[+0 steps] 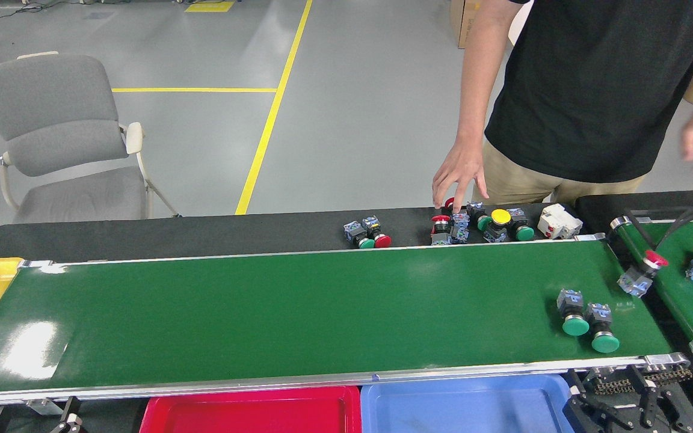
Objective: Pick switch part from conveyor to tray
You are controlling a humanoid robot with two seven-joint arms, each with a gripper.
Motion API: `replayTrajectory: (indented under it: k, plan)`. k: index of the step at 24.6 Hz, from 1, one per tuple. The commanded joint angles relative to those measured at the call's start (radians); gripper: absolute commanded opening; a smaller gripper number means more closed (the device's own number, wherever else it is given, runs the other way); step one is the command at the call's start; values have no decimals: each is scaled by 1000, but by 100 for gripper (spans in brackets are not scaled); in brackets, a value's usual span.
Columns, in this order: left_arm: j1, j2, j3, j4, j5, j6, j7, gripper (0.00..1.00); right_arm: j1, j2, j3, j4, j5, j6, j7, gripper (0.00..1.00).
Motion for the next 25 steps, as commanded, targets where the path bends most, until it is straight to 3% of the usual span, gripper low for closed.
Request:
replayTrajectory:
  k: [1,10,17,25]
  plan:
    - [0,13,1,-8,-2,3,6,100,-43,-11,-5,20,-2,-8,47,100]
    - [-11,33,1,7,-3,6,6,100,-163,-3,120,66,0,4,142,100]
    - [-18,41,-1,24,-3,6,6,100,-270,12,228,165,4,12,159,100]
    - [-40,54,-2,70,-3,6,6,100,-385,31,265,291,3,10,173,100]
